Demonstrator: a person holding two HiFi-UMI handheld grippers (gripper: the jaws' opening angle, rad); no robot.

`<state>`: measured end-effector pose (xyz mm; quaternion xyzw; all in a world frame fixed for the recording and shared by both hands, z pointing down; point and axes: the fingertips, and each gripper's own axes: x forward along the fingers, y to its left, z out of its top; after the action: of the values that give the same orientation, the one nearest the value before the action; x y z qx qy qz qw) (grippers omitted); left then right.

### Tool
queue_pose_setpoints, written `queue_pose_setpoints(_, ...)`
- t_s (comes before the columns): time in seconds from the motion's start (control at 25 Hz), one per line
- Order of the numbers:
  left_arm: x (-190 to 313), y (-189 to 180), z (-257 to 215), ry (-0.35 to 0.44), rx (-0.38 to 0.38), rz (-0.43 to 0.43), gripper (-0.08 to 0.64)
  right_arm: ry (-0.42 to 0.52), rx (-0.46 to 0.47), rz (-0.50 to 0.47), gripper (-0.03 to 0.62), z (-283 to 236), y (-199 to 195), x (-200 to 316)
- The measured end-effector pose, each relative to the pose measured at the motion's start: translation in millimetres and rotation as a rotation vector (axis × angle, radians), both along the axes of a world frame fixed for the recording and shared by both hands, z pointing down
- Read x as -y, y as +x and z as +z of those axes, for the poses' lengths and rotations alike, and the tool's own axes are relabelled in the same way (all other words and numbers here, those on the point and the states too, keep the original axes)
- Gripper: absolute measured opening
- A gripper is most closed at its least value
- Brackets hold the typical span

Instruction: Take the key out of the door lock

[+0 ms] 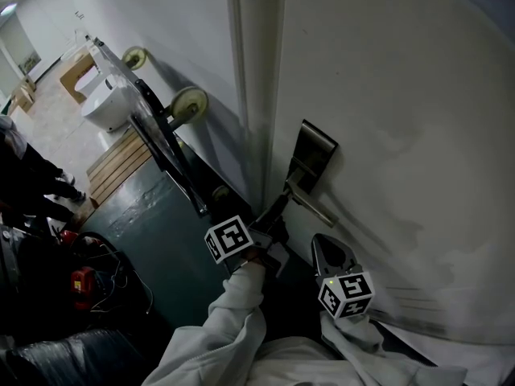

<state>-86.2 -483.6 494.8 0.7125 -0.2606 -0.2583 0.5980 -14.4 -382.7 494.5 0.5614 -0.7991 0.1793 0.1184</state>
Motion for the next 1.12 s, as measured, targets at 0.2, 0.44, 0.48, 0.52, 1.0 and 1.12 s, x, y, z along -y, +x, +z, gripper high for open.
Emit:
queue_pose_setpoints(0.2,-15.9,-16.3,-0.1,0.029,0.008,-0.002,0.025,-0.003,-0.003,-0.015,0.052,2.7,-2.3,-0.1)
queue_pose_setpoints(0.44,-26.5,-38.3,1.5,0.06,0.074,-0.025,0.025,0.008,0.003,-0.041,0.052,2.2,-11.7,2.1)
queue_pose_setpoints(0.48,-27.7,-41.3,1.1,0.066,0.085,-0.029,0.025,0.01,0.003,-0.046,0.052,1.5,-12.8,2.7)
queue_pose_setpoints(0.52,-28.4,-44.4,0.7,0.072,0.095,-0.034,0.025,0.013,0.003,-0.049,0.052,0.9,-13.6,3.4)
queue_pose_setpoints(1.0,-37.6,-79.3,-8.7,0.205,0.314,-0.073,0.025,0.05,0.012,-0.101,0.052,-9.5,-29.8,10.1)
queue_pose_setpoints(1.12,-41.9,-86.4,-9.7,0.248,0.383,-0.074,0.025,0.061,0.018,-0.111,0.052,-11.8,-34.0,10.5)
